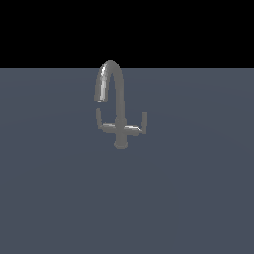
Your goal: Turn on the faucet by rotating a designated handle.
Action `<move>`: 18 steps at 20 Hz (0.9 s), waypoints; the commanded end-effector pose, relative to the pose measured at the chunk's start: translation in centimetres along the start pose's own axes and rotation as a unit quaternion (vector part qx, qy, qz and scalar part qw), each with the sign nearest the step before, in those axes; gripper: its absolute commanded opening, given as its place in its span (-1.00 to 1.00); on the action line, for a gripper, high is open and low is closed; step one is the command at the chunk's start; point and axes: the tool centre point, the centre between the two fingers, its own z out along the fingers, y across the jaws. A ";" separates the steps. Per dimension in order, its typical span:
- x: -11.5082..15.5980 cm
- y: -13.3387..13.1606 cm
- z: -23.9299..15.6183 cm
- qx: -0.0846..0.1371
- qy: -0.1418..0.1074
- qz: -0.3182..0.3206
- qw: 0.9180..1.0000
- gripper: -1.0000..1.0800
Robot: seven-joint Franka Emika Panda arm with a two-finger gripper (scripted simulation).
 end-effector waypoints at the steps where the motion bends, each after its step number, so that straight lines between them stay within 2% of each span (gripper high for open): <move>1: 0.0 0.0 0.0 0.000 0.000 0.000 1.000 -1.00; 12: 0.7 1.3 -0.7 -0.013 0.013 0.000 1.000 -1.00; 18: 0.8 1.3 -0.6 -0.017 0.008 -0.010 1.000 -1.00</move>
